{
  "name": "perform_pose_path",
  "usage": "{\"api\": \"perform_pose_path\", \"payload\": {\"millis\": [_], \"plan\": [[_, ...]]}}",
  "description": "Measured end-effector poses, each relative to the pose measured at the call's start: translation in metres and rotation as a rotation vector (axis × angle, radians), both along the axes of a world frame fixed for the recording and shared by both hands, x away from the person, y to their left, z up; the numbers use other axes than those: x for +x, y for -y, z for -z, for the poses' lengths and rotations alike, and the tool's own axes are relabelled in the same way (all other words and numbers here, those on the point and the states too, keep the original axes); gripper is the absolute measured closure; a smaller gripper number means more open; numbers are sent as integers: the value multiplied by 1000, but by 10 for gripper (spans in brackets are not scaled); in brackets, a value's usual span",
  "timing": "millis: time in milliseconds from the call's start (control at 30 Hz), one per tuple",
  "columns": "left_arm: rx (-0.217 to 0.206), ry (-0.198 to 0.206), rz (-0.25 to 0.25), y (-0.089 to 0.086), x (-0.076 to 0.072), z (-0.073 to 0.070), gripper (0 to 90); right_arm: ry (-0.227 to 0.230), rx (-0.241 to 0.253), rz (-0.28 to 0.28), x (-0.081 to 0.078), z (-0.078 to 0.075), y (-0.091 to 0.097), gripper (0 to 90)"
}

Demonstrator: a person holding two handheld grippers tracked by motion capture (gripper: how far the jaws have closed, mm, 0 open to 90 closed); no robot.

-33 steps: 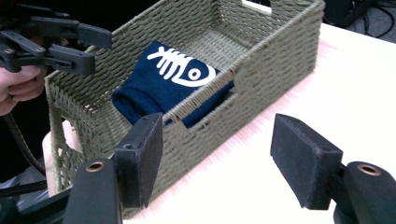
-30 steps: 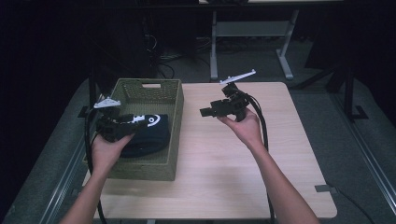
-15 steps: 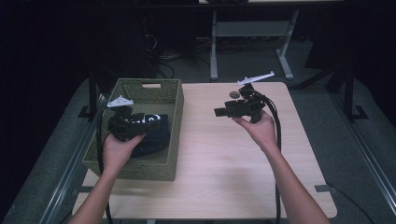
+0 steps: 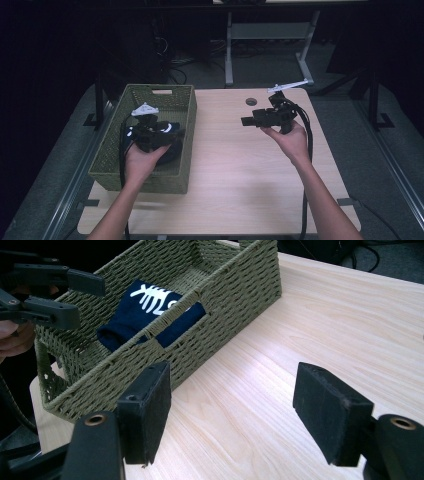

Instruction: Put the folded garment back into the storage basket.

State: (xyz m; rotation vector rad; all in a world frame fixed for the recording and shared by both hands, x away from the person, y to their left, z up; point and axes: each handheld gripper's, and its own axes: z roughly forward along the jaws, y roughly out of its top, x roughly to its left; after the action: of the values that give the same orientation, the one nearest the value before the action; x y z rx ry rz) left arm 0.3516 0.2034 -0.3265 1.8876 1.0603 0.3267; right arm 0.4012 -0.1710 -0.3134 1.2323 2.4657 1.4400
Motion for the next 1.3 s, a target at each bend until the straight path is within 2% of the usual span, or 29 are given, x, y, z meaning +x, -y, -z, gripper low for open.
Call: {"api": "perform_pose_path", "payload": {"millis": [133, 300, 467, 733, 833, 1200, 1300], "plan": [[-2, 17, 18, 12, -3, -1, 225, 4, -3, 12, -3, 0, 7, 312], [1, 15, 38, 25, -5, 2, 224, -2, -13, 23, -6, 4, 17, 310], [-22, 24, 51, 38, -7, 5, 224, -3, -11, 42, -10, 5, 29, 307], [-14, 38, 78, 61, -12, 7, 225, -7, -18, 66, -16, 8, 48, 305], [-25, 33, 92, 72, -16, 9, 220, -7, -17, 77, -19, 11, 56, 304], [-7, 39, 118, 107, -28, 16, 222, -9, -31, 112, -32, 24, 83, 298], [-19, 32, 134, 117, -33, 18, 222, -8, -34, 132, -38, 28, 94, 296]]}}
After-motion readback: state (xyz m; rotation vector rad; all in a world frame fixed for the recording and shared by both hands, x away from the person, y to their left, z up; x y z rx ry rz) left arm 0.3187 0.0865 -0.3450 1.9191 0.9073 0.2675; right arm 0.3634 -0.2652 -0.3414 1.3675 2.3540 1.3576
